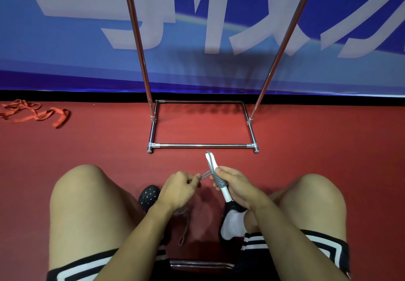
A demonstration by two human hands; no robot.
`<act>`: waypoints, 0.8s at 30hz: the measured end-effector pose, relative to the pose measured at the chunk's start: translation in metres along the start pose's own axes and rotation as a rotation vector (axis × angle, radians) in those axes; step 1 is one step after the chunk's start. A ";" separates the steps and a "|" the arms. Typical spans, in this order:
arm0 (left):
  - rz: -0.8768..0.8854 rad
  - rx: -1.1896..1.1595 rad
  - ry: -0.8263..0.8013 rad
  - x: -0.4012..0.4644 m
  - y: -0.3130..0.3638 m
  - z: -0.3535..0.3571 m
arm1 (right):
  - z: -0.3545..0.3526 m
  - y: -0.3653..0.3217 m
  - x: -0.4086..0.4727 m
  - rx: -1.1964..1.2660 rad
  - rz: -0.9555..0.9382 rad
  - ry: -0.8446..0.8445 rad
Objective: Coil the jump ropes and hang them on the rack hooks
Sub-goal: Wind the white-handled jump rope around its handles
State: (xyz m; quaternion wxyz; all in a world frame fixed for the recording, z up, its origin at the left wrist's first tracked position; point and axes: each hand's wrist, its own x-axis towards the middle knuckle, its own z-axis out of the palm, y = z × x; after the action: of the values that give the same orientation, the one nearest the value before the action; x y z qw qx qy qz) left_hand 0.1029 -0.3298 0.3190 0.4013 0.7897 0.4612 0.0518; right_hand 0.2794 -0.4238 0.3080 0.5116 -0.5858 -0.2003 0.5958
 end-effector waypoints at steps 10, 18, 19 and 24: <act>0.163 -0.063 0.000 -0.007 0.001 0.003 | 0.001 -0.009 -0.009 -0.207 0.022 0.056; 0.171 -0.184 0.031 -0.008 0.001 0.003 | 0.013 -0.008 -0.019 -0.181 0.119 -0.094; 0.166 -0.189 0.032 -0.008 0.000 0.002 | 0.013 -0.008 -0.017 -0.194 0.087 -0.100; 0.134 -0.188 0.046 -0.007 0.001 -0.001 | 0.011 -0.010 -0.015 -0.075 0.030 -0.085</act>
State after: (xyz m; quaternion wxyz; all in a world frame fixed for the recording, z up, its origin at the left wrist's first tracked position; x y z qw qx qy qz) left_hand 0.0998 -0.3351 0.3222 0.4585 0.7763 0.4094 0.1396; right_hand 0.2705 -0.4283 0.3263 0.4713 -0.5817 -0.2352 0.6198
